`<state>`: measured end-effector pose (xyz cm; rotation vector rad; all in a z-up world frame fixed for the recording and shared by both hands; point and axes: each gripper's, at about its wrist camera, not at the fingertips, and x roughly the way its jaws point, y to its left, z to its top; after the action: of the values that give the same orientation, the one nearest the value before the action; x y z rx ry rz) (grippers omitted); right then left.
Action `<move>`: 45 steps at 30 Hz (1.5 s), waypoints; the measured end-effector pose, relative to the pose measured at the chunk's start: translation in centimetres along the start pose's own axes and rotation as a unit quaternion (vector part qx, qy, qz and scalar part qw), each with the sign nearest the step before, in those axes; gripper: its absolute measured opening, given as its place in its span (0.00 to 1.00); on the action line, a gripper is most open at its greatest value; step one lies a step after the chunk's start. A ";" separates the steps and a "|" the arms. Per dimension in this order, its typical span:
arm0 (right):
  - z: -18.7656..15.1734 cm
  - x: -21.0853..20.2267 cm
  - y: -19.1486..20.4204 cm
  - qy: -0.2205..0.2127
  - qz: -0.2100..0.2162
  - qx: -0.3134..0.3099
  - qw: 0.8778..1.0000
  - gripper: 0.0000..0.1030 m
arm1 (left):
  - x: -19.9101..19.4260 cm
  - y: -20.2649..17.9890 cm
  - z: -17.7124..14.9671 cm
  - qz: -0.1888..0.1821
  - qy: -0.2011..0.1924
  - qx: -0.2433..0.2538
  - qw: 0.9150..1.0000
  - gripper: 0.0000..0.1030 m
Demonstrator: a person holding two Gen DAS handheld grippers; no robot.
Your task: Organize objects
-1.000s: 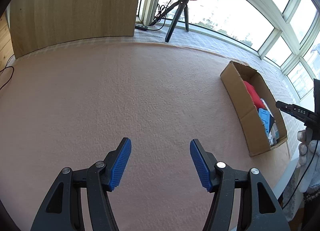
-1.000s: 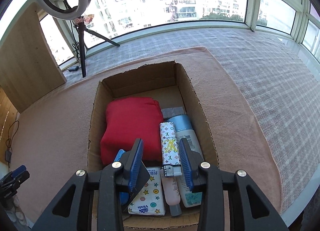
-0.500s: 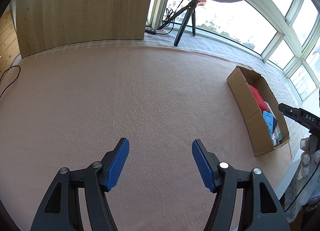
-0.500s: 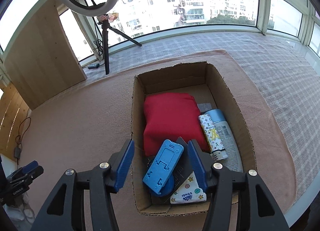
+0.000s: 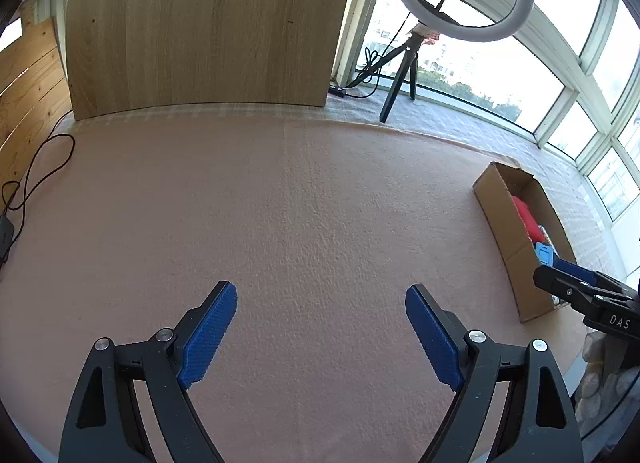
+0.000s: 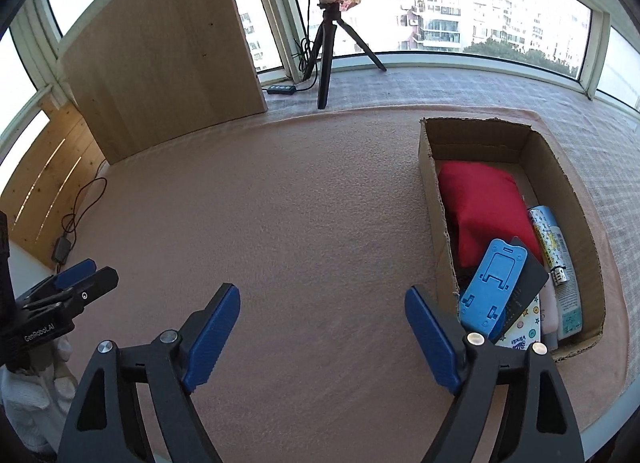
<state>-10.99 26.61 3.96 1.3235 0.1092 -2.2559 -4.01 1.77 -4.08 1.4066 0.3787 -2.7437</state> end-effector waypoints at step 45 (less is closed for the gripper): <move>-2.2 1.2 10.1 -0.022 -0.032 -0.029 0.999 0.80 | -1.5 4.0 -2.7 0.054 0.021 0.008 0.998 0.87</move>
<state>-4.98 18.09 3.66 1.2556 0.2035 -2.3163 -0.37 -1.64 -5.18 1.4455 0.2757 -2.6415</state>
